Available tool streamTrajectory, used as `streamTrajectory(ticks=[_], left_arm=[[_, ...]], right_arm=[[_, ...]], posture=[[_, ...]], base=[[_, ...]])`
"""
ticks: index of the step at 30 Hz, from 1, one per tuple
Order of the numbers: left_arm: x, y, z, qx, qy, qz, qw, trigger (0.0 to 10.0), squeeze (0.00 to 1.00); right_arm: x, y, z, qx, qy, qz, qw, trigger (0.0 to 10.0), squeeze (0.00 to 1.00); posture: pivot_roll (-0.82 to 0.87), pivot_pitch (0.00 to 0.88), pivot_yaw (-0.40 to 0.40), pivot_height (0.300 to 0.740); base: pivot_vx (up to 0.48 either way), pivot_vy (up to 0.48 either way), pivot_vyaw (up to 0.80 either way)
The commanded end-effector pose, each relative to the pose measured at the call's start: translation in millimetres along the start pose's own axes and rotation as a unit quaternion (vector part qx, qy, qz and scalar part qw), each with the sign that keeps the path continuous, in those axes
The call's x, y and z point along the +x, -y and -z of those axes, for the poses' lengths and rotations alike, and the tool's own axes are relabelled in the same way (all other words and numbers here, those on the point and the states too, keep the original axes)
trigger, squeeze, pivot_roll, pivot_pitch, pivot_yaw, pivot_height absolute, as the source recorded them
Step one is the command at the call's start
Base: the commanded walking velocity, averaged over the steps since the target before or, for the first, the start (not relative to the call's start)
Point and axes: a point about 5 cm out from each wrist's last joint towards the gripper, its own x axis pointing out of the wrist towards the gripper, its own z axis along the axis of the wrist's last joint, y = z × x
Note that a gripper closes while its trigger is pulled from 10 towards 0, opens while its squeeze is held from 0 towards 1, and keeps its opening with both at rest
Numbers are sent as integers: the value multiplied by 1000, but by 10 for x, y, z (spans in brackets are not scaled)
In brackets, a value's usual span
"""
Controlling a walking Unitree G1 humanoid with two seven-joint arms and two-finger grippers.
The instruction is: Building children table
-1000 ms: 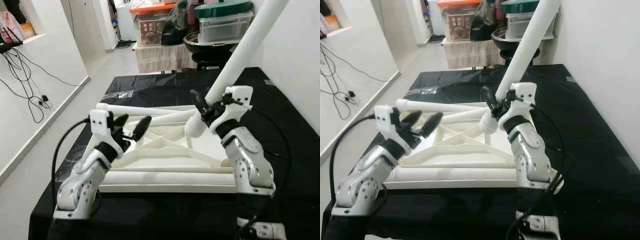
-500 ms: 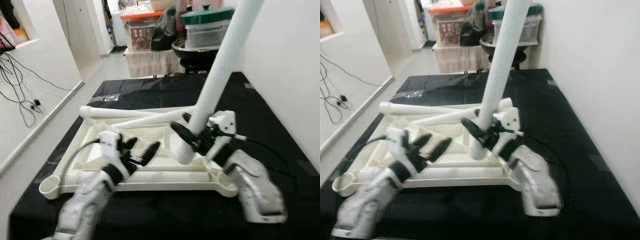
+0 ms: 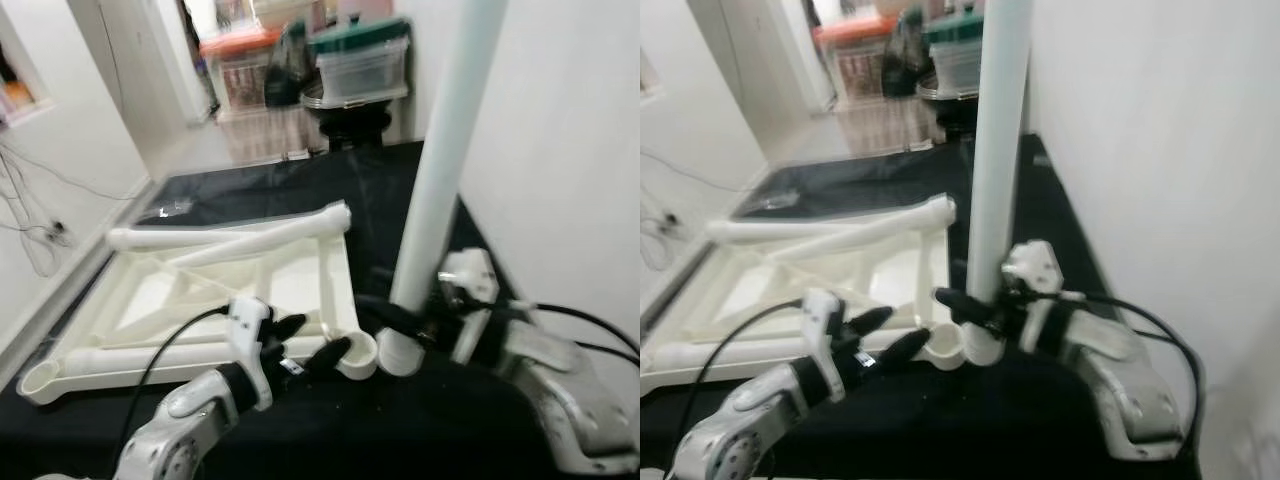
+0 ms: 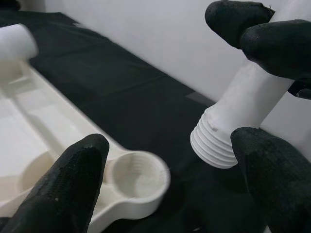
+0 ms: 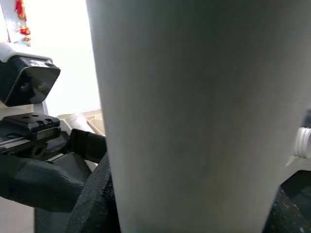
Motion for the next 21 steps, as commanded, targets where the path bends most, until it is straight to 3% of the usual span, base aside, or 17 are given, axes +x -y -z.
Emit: streamTrajectory(ticks=[1,10,21], left_arm=[[-73,-86,49,7,-24,-26,999,10000,0],[-172,-36,110,25,-44,-32,998,10000,0],[-235,25,146,53,-57,-9,997,10000,0]], right_arm=[[65,-82,-44,0,10,-30,999,10000,0],[82,-71,-78,-8,3,-43,999,10000,0],[114,45,-102,-15,7,-12,1000,10000,0]], posture=[[-76,22,107,740],[-64,50,104,740],[-54,65,111,740]], base=[[0,0,0],[0,413,0],[0,0,0]])
